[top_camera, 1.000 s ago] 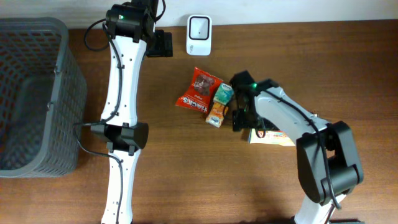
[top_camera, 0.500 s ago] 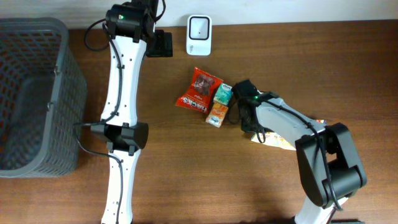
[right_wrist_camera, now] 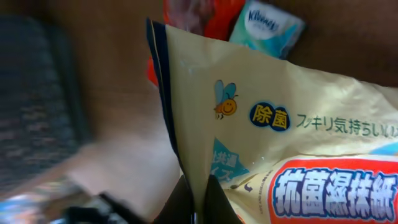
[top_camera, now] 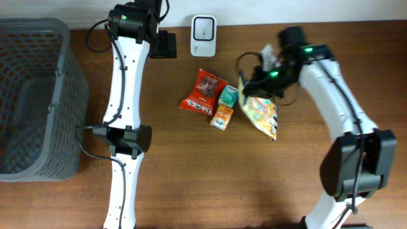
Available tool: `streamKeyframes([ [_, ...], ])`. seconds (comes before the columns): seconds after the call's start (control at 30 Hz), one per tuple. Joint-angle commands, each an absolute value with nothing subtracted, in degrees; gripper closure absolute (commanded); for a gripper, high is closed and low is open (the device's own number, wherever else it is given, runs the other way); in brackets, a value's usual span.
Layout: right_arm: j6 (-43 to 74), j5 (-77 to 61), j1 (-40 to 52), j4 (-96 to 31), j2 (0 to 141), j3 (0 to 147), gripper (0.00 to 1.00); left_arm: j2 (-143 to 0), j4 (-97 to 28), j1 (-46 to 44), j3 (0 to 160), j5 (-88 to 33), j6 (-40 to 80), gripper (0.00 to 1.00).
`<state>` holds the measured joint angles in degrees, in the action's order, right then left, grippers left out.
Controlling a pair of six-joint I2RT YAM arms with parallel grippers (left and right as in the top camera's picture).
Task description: Scan the item barcode
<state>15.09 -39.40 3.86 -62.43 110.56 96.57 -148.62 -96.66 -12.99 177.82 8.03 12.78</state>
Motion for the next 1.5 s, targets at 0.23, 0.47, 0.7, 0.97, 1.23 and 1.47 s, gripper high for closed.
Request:
streamKeyframes([
  [0.23,5.98,-48.62,-28.77,-72.23,110.8,97.51,0.96,-147.3,-96.73,-12.95,178.21,8.84,11.73,0.01],
  [0.47,1.93,-53.71,-31.14,-76.12,110.61,97.51,0.96,-147.3,-96.73,-12.95,178.21,8.84,11.73,0.01],
  [0.7,1.93,-73.32,-12.21,-67.64,110.61,97.51,0.96,-147.3,-96.73,-12.95,178.21,8.84,11.73,0.01],
  [0.97,20.21,-75.0,-3.77,-47.77,111.24,97.41,0.96,-147.3,-96.73,-12.95,178.21,8.84,11.73,0.01],
  [1.23,19.66,-74.39,-7.7,-45.01,118.58,86.59,0.96,-147.3,-96.73,-12.95,178.21,8.84,11.73,0.01],
  [1.47,10.28,-47.75,-18.68,-58.85,118.04,88.66,0.91,-147.3,-96.73,-12.95,178.21,8.84,11.73,0.01],
])
